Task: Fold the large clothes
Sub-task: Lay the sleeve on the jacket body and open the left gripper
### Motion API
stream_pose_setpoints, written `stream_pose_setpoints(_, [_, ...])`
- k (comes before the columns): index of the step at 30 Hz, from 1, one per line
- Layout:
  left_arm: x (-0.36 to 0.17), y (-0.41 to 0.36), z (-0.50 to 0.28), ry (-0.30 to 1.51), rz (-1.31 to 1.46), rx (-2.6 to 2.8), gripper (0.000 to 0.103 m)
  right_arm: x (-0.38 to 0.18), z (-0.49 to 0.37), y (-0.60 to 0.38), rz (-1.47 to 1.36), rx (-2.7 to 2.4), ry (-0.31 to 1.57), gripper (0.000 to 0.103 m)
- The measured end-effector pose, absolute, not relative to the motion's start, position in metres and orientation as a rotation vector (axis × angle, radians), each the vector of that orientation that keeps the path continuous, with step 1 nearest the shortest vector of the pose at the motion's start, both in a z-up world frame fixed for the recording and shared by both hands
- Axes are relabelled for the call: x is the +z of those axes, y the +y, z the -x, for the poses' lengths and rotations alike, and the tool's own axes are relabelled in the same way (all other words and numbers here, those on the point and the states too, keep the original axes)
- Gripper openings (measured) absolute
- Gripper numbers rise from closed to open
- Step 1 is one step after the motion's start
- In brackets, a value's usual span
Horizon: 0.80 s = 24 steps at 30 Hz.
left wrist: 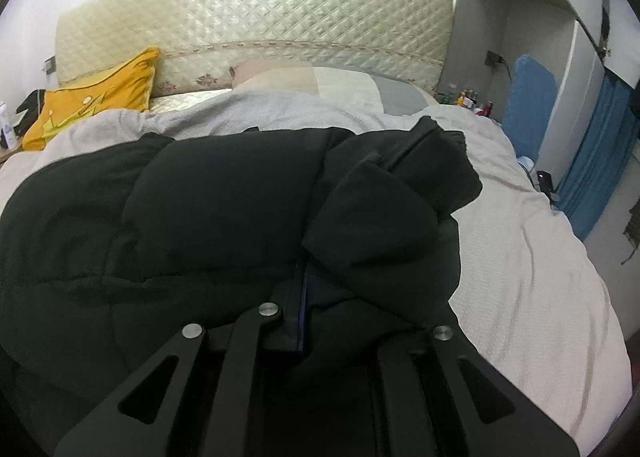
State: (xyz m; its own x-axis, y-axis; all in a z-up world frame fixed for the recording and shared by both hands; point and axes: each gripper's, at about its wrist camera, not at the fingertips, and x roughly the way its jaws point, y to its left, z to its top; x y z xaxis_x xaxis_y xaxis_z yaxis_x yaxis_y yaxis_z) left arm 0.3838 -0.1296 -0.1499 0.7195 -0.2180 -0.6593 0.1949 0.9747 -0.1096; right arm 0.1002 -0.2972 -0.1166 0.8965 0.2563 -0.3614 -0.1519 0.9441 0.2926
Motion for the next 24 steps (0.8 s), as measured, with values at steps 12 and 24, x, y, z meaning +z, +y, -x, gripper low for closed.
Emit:
stream_pose_setpoints(12, [-0.114,-0.117,-0.328,0.663,-0.018,-0.39,0.084,-0.111,-0.11,-0.287,-0.224,0.195,0.383,0.103])
stream_pose_setpoints(24, [-0.042,-0.004,-0.315,0.554,0.018,-0.225,0.084,-0.039,-0.183,-0.259,-0.148,0.275,0.257,0.103])
